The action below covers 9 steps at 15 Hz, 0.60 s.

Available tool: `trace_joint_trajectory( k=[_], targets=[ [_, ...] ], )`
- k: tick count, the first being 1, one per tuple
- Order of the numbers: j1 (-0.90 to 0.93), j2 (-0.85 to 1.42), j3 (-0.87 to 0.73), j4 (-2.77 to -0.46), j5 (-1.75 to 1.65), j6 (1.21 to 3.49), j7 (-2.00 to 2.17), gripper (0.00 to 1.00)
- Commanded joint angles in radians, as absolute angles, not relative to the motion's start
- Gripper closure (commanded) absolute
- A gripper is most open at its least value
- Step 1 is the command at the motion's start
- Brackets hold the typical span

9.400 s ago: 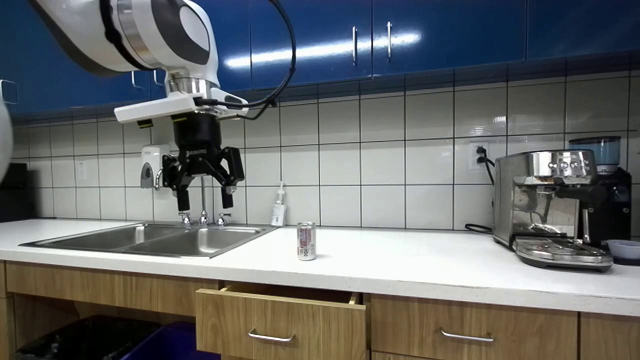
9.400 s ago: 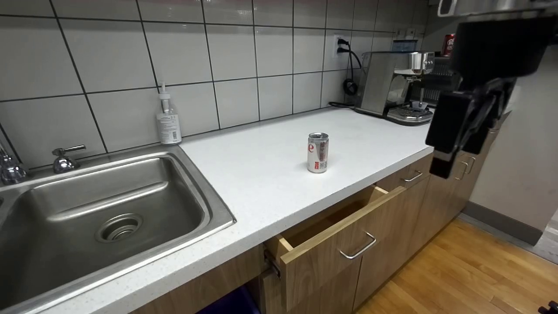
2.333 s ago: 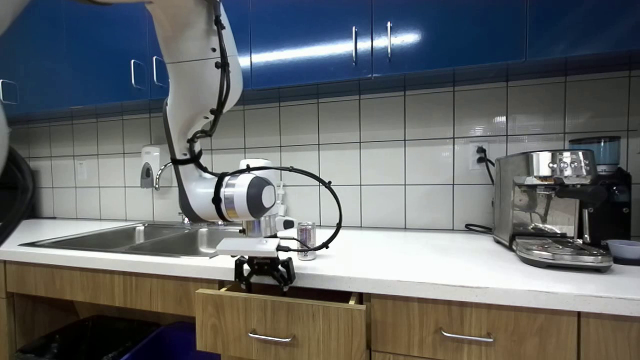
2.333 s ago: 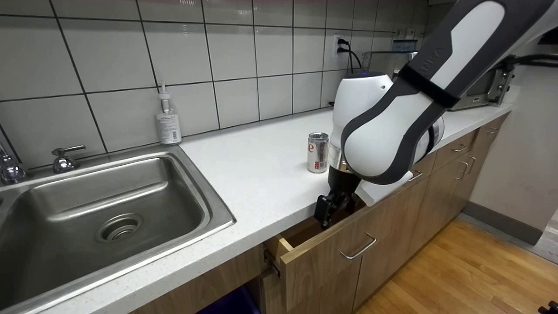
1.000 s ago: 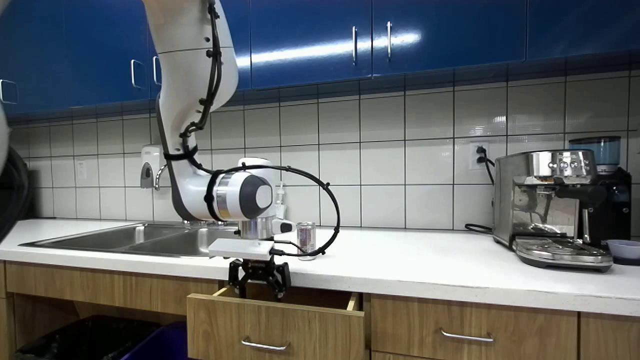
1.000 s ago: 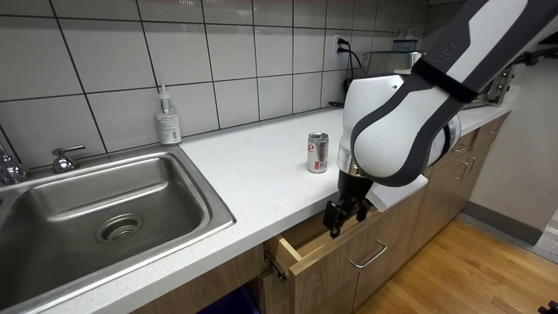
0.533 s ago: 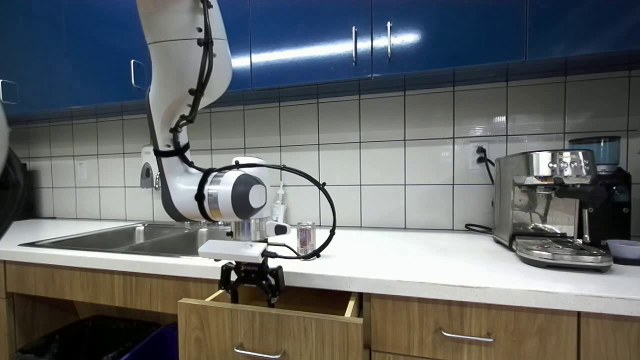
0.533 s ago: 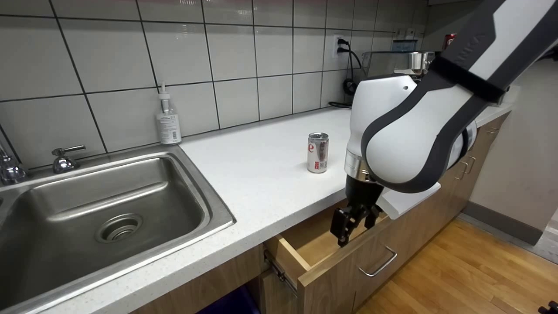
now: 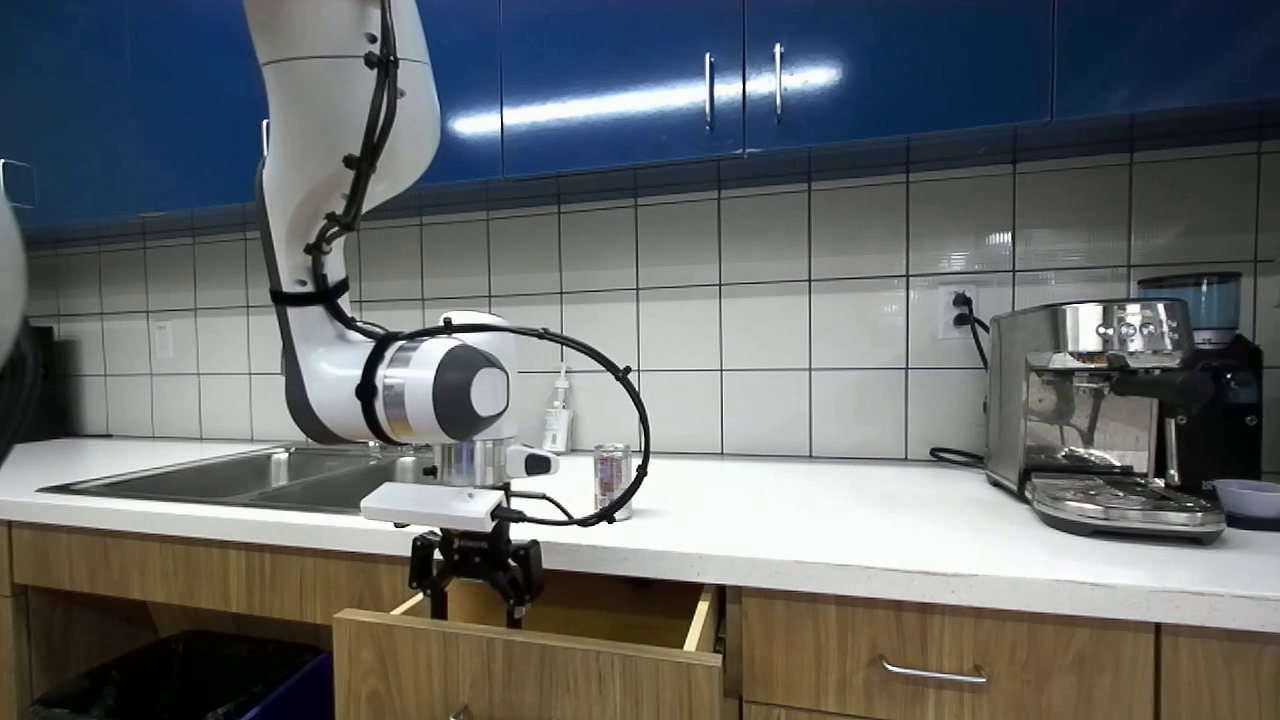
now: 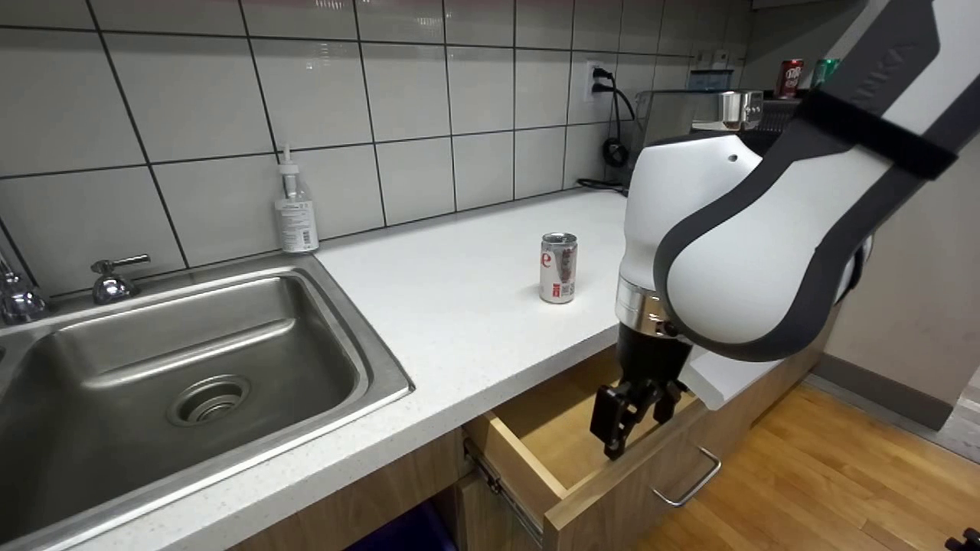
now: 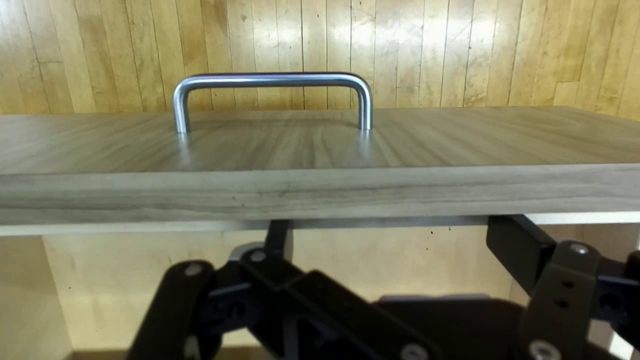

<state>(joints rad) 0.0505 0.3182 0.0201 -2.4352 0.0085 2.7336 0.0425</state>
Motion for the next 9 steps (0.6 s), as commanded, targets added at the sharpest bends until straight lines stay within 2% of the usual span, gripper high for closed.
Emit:
trace_joint_trajectory(
  k=[1,9],
  targets=[
    [0.063,0.266,0.044,-2.506,0.039,2.727,0.074,0.0],
    [0.061,0.221,0.049,-2.578,0.049,2.73,0.071,0.0]
  ],
)
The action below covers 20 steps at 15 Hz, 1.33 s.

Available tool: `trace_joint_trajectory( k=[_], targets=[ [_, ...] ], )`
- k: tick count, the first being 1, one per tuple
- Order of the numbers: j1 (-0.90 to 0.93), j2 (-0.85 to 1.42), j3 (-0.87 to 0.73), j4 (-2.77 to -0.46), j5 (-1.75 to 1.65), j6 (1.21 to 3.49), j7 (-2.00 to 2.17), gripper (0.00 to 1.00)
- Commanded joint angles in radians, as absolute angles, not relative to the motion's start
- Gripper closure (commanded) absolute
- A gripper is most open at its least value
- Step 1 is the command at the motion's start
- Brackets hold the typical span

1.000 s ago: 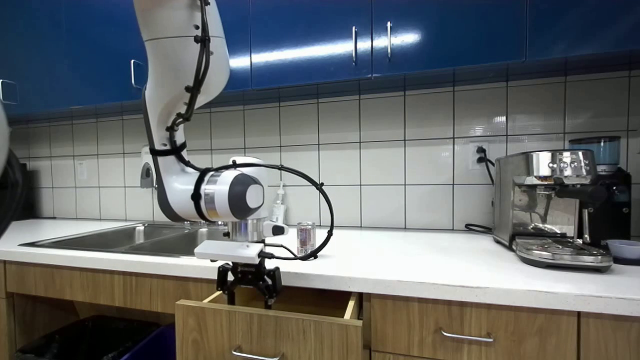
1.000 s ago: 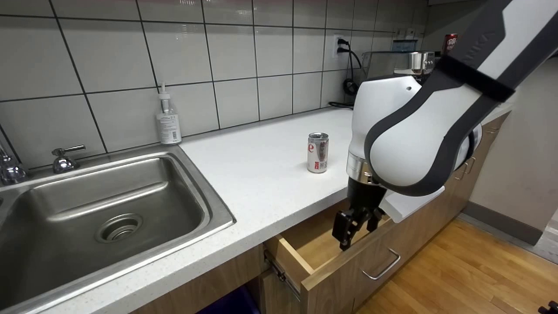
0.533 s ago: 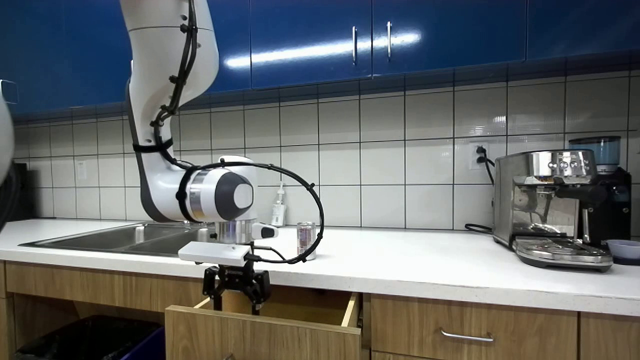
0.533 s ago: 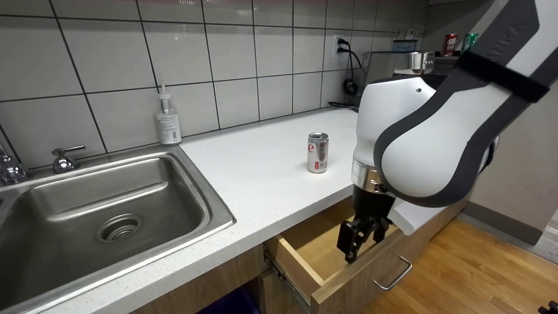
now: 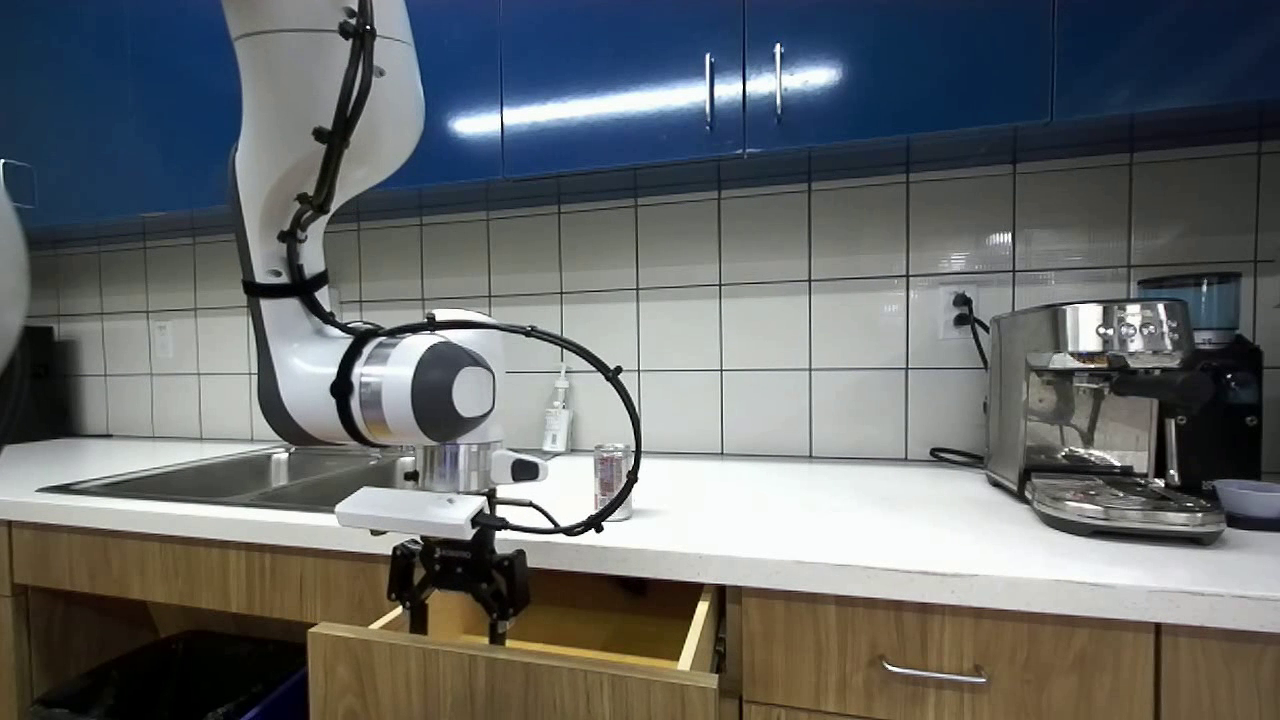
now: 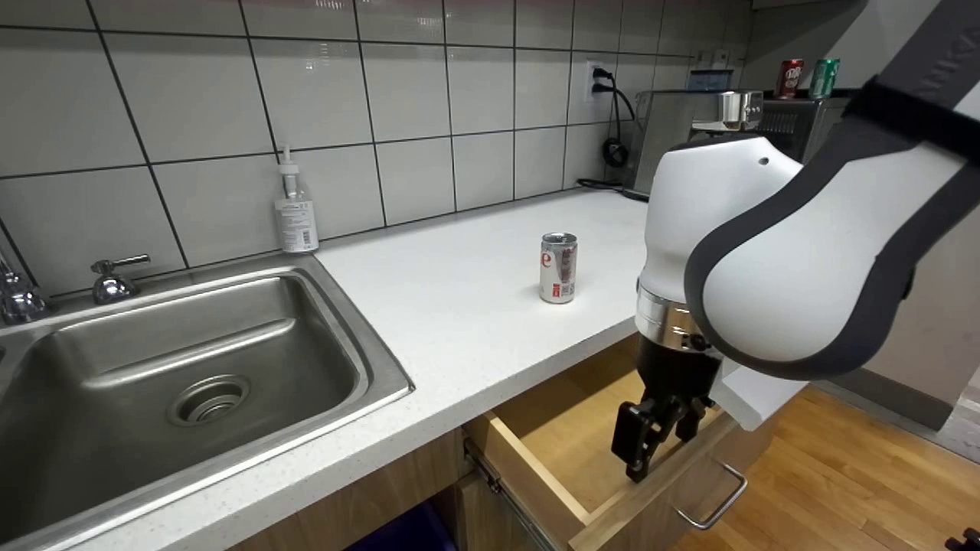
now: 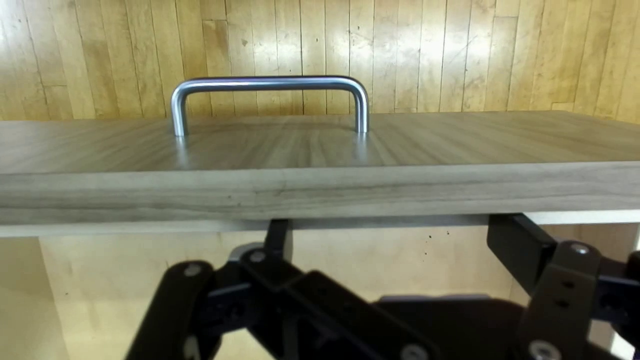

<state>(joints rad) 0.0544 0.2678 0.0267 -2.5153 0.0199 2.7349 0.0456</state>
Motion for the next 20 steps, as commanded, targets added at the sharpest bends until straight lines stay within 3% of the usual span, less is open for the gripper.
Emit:
trace_joint_trajectory(
  k=[1,20],
  targets=[
    [0.061,0.217,0.049,-2.584,0.05,2.728,0.071,0.0],
    [0.062,0.071,0.044,-2.587,0.057,2.645,0.108,0.0]
  ],
)
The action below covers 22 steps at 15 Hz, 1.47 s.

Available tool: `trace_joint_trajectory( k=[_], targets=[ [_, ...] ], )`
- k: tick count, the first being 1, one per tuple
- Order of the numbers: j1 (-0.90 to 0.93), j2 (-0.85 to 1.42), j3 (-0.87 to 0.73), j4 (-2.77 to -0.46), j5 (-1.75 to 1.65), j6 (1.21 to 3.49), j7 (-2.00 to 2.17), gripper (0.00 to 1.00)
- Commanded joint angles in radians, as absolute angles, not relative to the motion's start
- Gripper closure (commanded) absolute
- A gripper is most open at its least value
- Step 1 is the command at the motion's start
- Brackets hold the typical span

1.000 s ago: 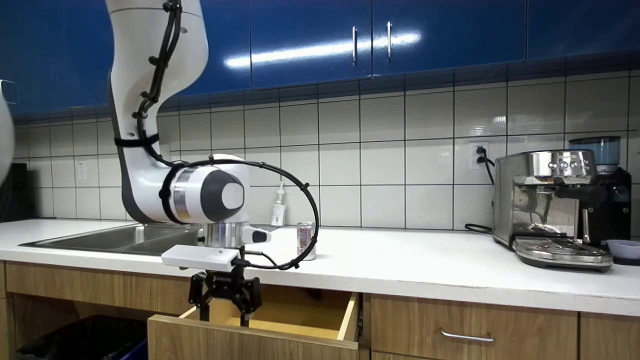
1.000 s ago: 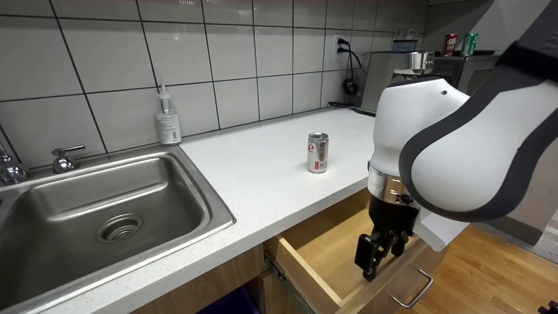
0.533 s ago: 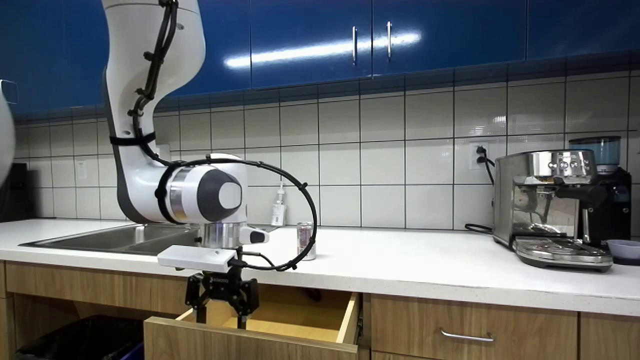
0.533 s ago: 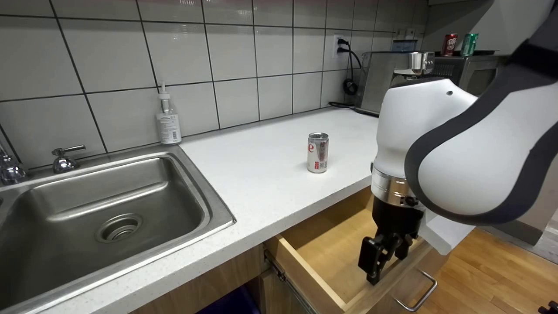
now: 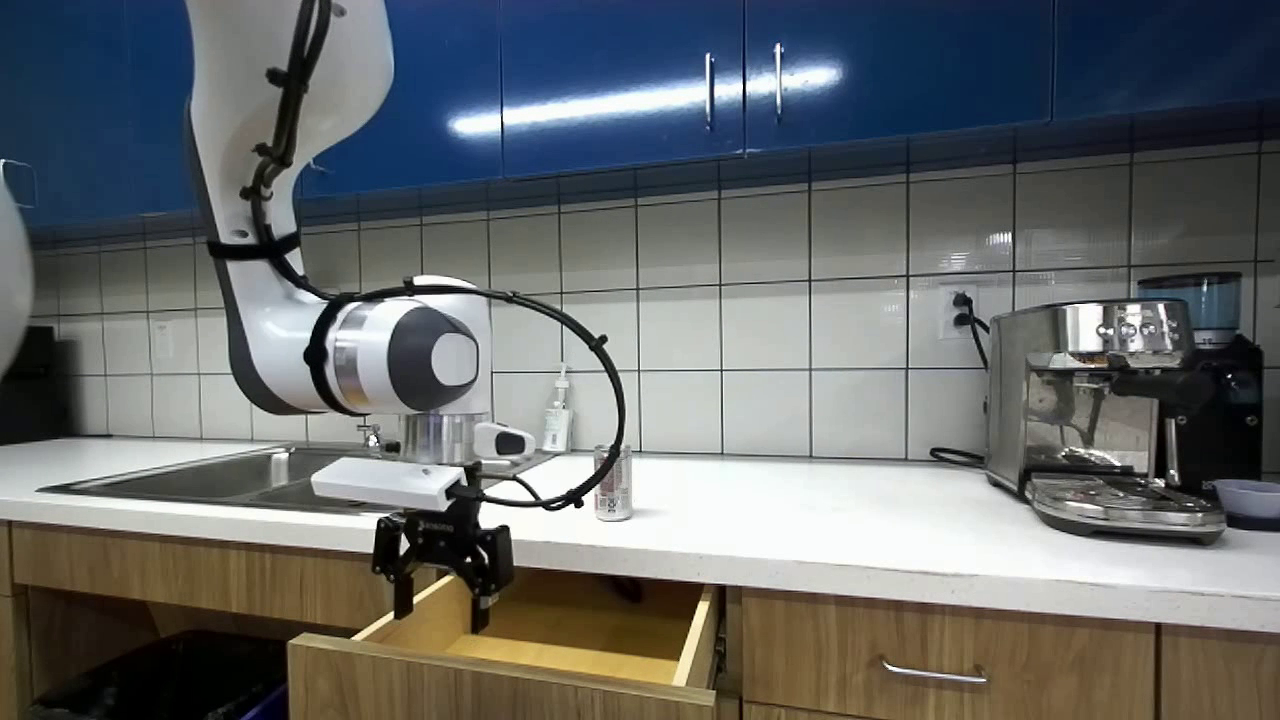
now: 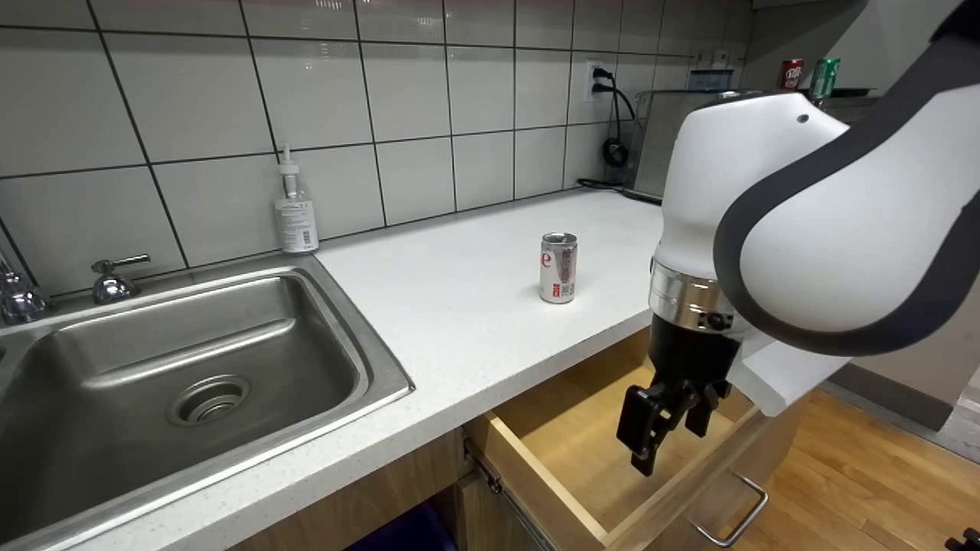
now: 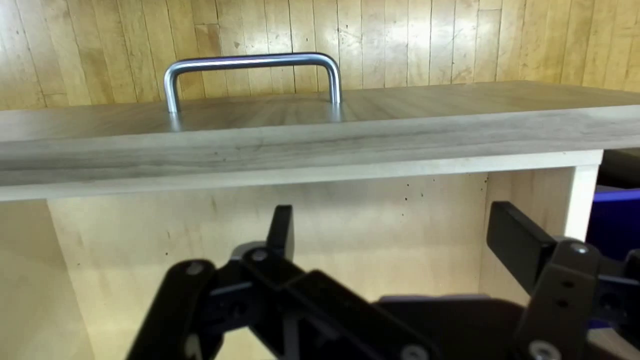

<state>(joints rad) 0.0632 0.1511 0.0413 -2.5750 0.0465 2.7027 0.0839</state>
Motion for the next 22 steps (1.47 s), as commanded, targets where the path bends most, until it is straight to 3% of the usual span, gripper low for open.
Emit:
trace_joint_trajectory(
  k=[1,17,22],
  targets=[
    [0.06,0.056,0.039,-2.581,0.049,2.629,0.112,0.0],
    [-0.019,0.027,-0.042,-2.337,0.031,2.401,0.043,0.0],
    [-0.013,0.012,-0.034,-2.389,0.034,2.454,0.067,0.0]
  ],
)
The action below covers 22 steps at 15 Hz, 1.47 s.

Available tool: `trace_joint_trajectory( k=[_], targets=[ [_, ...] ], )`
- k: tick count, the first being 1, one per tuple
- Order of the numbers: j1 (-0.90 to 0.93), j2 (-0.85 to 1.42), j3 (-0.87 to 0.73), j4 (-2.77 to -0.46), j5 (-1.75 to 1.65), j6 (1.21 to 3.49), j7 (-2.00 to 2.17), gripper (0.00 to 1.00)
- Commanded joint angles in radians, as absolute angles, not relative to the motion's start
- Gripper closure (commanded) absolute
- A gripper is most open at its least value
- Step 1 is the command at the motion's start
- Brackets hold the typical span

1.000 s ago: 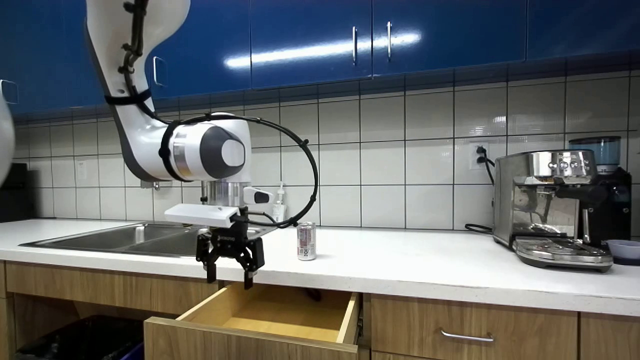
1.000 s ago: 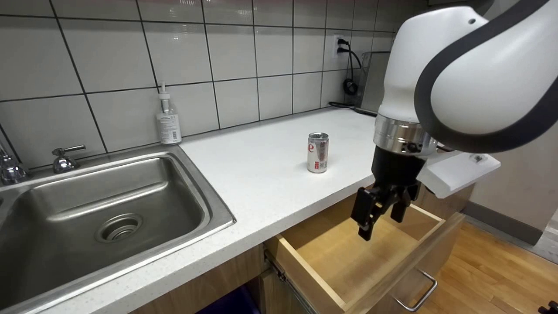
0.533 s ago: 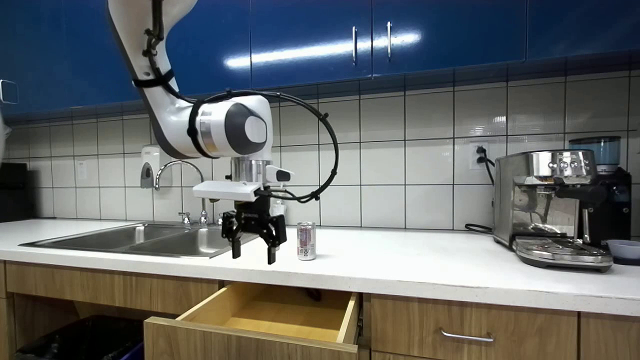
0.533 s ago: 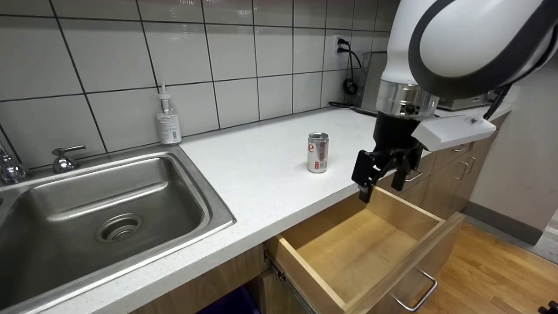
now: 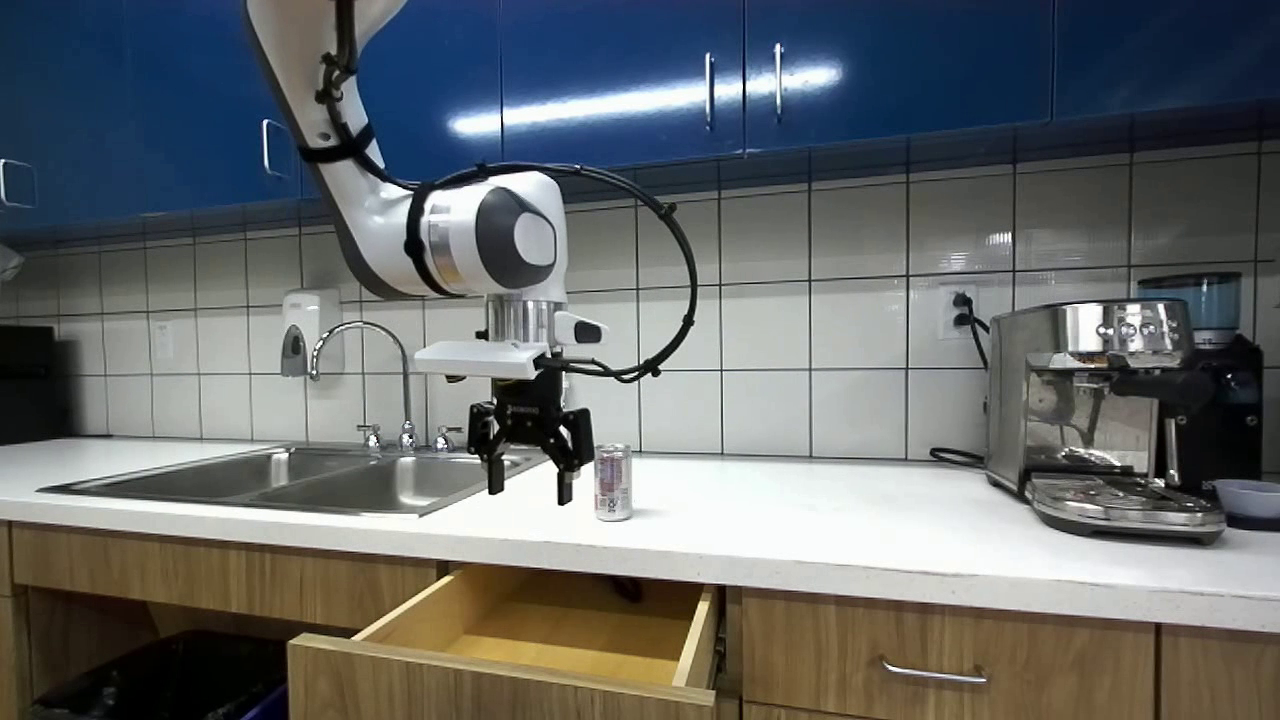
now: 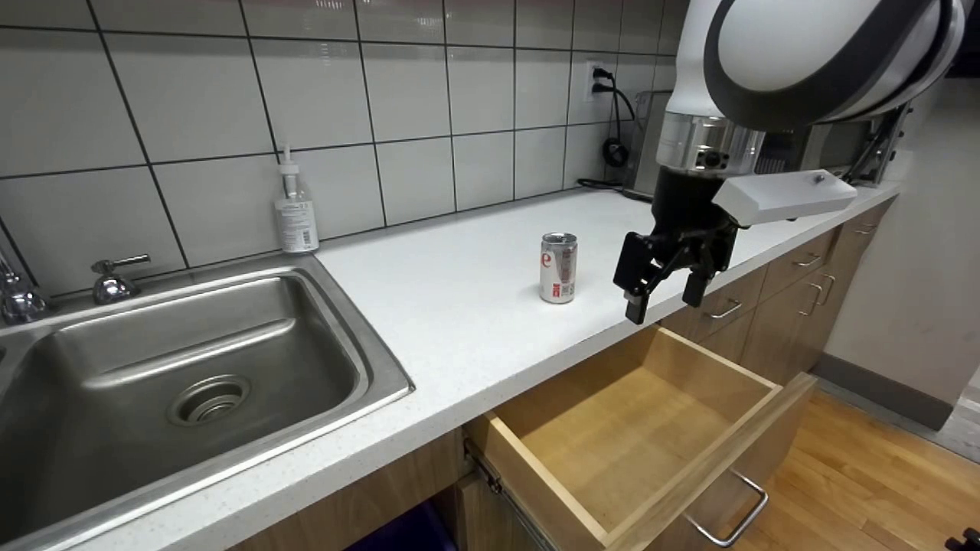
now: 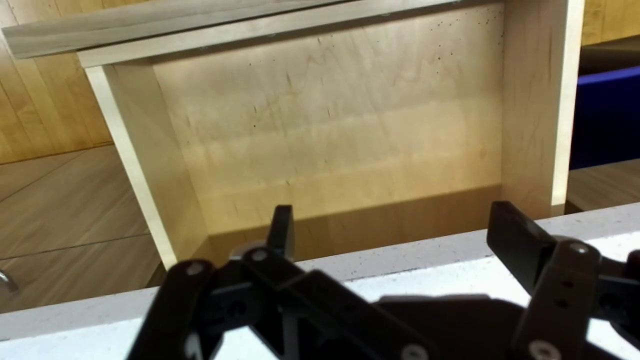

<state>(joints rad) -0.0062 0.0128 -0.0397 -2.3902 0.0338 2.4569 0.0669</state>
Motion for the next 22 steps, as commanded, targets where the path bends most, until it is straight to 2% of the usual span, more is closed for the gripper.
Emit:
trace_joint_trajectory(
  k=[1,10,22],
  targets=[
    [-0.013,0.014,-0.034,-2.389,0.034,2.454,0.067,0.0],
    [-0.029,0.004,-0.052,-2.317,-0.007,2.455,0.075,0.0],
    [-0.051,0.114,-0.076,-2.116,-0.03,2.424,0.063,0.0]
  ],
)
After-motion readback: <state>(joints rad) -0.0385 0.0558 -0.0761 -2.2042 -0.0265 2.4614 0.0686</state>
